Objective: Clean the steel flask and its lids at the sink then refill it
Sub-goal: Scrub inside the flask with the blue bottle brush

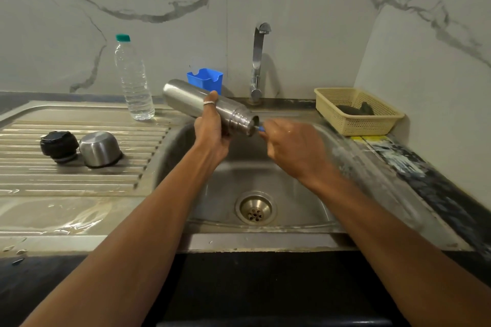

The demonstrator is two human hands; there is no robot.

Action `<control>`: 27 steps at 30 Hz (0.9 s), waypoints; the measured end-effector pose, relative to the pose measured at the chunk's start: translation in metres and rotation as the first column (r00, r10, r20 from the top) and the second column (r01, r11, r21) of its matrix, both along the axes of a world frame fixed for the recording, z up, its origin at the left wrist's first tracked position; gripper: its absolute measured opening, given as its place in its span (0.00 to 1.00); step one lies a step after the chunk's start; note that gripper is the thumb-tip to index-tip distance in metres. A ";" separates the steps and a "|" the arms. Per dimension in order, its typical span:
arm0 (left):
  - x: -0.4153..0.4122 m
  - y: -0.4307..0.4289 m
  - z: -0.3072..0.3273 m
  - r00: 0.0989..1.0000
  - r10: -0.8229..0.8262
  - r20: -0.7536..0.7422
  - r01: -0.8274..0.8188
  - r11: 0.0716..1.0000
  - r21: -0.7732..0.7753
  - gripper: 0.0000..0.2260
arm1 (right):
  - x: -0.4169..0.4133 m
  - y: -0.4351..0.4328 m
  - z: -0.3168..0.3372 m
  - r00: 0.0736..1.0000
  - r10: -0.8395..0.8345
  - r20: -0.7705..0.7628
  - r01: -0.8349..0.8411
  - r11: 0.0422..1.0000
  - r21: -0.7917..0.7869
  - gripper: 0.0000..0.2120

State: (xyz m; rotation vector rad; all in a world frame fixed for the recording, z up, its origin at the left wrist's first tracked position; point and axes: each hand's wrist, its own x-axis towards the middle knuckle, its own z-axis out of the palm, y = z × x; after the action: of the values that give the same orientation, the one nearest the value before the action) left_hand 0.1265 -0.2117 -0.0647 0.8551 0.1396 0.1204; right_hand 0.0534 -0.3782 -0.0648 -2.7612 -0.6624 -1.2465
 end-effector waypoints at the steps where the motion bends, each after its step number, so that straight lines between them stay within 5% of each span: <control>1: -0.003 -0.004 0.000 1.000 -0.003 -0.011 0.004 1.000 0.026 0.17 | 0.000 0.004 -0.001 1.000 -0.001 -0.003 0.001 0.999 -0.039 0.06; 4: -0.001 -0.002 0.001 1.000 0.019 0.000 -0.019 0.999 0.040 0.21 | 0.000 0.008 0.008 0.981 0.034 -0.192 -0.028 0.999 0.031 0.07; 6: 0.003 0.008 0.004 0.999 0.039 0.035 -0.039 0.999 0.007 0.26 | 0.002 -0.001 0.018 0.933 0.147 -0.328 -0.056 0.961 0.272 0.12; 8: 0.006 0.014 0.006 0.996 0.077 0.036 -0.077 0.997 -0.019 0.20 | 0.002 -0.015 0.025 0.919 0.199 -0.340 -0.044 0.910 0.413 0.11; 12: 0.004 0.009 0.007 0.989 0.147 -0.009 -0.147 0.989 0.016 0.13 | -0.001 -0.020 0.014 0.984 -0.012 -0.179 0.038 0.989 0.145 0.14; 15: 0.005 0.004 0.003 0.990 0.140 0.029 -0.142 0.983 0.114 0.15 | -0.003 0.004 0.001 0.991 0.036 -0.132 -0.034 0.999 0.021 0.08; 19: 0.004 0.009 0.006 0.982 0.188 0.016 -0.189 0.979 0.077 0.19 | 0.008 -0.002 0.009 0.935 0.146 -0.324 -0.081 0.975 0.205 0.14; 23: 0.001 0.014 0.007 0.978 0.207 -0.030 -0.207 0.978 0.015 0.13 | 0.008 -0.019 0.004 0.926 0.163 -0.340 -0.077 0.964 0.254 0.13; 27: -0.007 -0.010 0.004 0.993 0.116 0.022 -0.118 0.988 0.102 0.18 | 0.010 -0.002 0.000 0.928 0.168 -0.332 -0.073 0.957 0.280 0.12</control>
State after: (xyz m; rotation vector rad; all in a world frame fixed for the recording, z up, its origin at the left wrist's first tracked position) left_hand 0.1193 -0.2218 -0.0604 0.9486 0.1693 0.2462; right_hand 0.0638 -0.3807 -0.0645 -2.5766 -0.5750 -0.7230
